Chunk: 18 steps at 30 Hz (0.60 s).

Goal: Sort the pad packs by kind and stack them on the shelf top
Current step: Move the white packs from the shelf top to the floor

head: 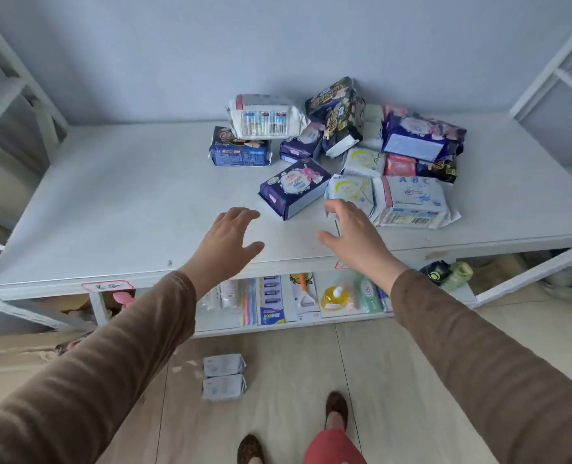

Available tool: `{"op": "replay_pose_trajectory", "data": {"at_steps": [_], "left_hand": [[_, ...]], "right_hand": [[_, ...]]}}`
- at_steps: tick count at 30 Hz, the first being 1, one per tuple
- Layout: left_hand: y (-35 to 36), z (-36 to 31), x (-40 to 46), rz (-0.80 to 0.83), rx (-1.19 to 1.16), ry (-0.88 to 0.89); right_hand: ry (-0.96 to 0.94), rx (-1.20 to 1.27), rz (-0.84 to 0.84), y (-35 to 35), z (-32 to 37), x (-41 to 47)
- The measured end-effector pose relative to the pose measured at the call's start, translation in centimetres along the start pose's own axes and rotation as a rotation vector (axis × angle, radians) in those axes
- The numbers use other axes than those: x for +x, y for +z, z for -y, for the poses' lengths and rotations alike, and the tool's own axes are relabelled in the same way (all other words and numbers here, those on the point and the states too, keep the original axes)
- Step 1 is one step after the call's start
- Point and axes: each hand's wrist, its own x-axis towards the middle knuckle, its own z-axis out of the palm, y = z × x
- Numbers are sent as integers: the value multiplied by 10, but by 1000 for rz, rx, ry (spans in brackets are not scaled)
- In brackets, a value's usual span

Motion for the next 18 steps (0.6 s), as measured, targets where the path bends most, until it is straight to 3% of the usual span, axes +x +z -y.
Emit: {"op": "replay_pose_trajectory", "data": {"at_steps": [10, 18], "left_hand": [[-31, -8, 172, -218, 76, -52], [-53, 1, 292, -337, 105, -194]], "right_hand": [[-167, 4, -13, -68, -57, 147], [-243, -3, -26, -113, -101, 218]]}}
